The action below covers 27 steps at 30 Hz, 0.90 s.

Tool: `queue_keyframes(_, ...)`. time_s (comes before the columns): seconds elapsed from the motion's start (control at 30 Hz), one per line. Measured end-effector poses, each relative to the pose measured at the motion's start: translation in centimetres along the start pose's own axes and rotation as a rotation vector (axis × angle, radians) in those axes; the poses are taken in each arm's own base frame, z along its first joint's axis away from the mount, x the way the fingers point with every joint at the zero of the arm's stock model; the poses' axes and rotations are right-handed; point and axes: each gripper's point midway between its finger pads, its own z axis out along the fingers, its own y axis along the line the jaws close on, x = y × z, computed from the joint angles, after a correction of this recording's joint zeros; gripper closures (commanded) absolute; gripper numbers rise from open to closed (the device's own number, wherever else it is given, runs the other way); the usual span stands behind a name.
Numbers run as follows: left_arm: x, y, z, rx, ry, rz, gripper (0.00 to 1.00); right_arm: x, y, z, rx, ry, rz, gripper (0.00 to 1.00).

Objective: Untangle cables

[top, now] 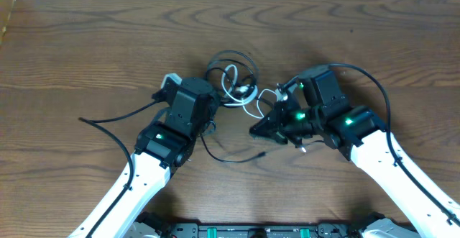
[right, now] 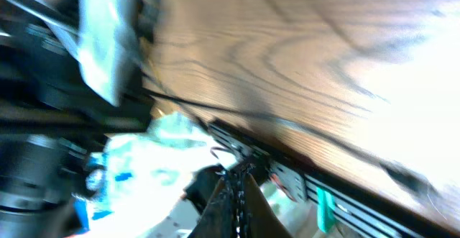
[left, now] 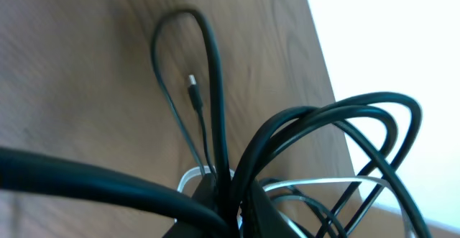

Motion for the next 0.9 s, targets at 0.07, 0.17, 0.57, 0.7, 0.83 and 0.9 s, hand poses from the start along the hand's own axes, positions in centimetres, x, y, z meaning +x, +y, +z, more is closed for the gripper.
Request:
queue_keyframes(0.07,-1.2,0.1,0.0,-0.008,-0.069,0.011,0.92,0.8,-1.7,-0.6,0.06,0.017,0.002,0.98)
queue_keyframes(0.17,-2.3,0.2,-0.2,-0.016,-0.136,0.022,0.92,0.9,-2.1,-2.0,0.079,-0.02,-0.065,0.98)
queue_keyframes(0.57,-0.7,0.0,0.0,-0.004,-0.038,0.176,0.92,-1.9,3.2,-3.7,-0.08,-0.202,-0.293,0.83)
queue_keyframes(0.7,-0.1,-0.1,0.0,0.002,-0.006,0.203,0.92,-2.1,4.1,-2.7,-0.111,-0.192,-0.224,0.85)
queue_keyframes(0.83,0.2,-0.1,0.0,0.006,0.009,0.211,0.92,-1.2,5.8,-0.5,-0.151,-0.147,-0.24,0.88)
queue_keyframes(0.9,0.2,-0.1,0.0,0.007,0.012,0.211,0.92,-0.8,5.8,0.8,-0.143,-0.121,-0.228,0.87)
